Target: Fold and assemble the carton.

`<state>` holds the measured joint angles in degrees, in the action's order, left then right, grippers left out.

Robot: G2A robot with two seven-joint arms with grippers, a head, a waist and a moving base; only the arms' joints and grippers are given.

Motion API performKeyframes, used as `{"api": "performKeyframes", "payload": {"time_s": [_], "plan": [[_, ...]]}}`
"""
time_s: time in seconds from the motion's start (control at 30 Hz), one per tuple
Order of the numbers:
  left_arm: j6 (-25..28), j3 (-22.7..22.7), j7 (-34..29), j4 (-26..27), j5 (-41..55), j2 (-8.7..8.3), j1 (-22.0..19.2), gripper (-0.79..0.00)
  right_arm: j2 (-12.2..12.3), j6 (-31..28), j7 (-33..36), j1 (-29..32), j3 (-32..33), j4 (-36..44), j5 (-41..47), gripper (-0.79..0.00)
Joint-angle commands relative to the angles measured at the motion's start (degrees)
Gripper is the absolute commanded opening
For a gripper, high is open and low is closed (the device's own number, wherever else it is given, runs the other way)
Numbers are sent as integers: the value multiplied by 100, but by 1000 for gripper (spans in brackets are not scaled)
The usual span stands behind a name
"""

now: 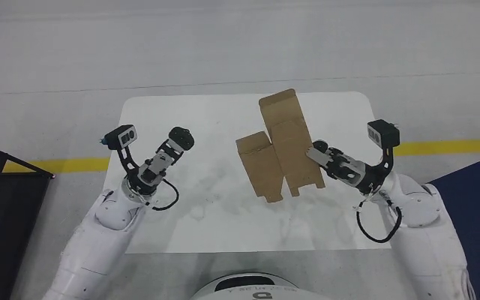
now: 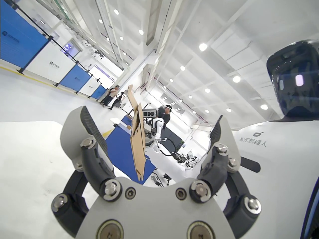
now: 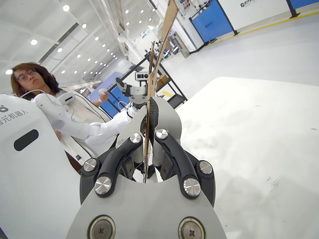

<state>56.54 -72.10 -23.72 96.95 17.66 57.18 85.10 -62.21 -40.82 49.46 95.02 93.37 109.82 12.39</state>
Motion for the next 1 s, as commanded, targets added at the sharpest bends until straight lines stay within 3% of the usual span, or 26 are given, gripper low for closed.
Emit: {"api": "performKeyframes", "payload": {"time_s": [0.0, 0.13, 0.23, 0.33, 0.4, 0.43, 0.5, 0.53, 0.63, 0.9, 0.93, 0.97], "plan": [[-190, 216, -160, -56, -241, 38, -245, -65, 13, 20, 16, 20, 39, -13, -23, -785], [-657, 661, -505, -212, -1106, 125, -690, -55, 24, 48, -61, 64, 24, 52, -201, -785], [-927, 958, -330, -211, -1702, 219, -911, -105, 32, 73, -101, 78, -14, 112, -348, -785], [-917, 1272, -161, -220, -1723, 312, -1060, -114, 41, 76, -113, 77, -66, 132, -391, -785], [-859, 1432, -51, -282, -1547, 367, -1150, -197, 51, 91, -93, 66, -85, 132, -417, -785], [-841, 1490, -46, -328, -1498, 388, -1205, -323, 56, 96, -82, 60, -94, 134, -418, -785], [-814, 1571, -44, -409, -1448, 421, -1296, -449, 67, 106, -64, 47, -96, 124, -421, -785], [-802, 1594, -71, -447, -1487, 432, -1341, -588, 72, 105, -69, 38, -91, 108, -410, -785], [-735, 1656, -36, -523, -1396, 466, -1397, -782, 87, 104, -70, 10, -73, 75, -375, -785], [-641, 1673, -110, -633, -1506, 502, -1492, -785, 140, -101, 93, -118, -51, 206, -576, -785], [-605, 1678, -100, -638, -1470, 507, -1492, -785, 150, -121, 162, -131, -53, 239, -636, -696], [-579, 1679, -109, -644, -1456, 510, -1494, -785, 159, -122, 207, -139, -61, 253, -655, -468]]}}
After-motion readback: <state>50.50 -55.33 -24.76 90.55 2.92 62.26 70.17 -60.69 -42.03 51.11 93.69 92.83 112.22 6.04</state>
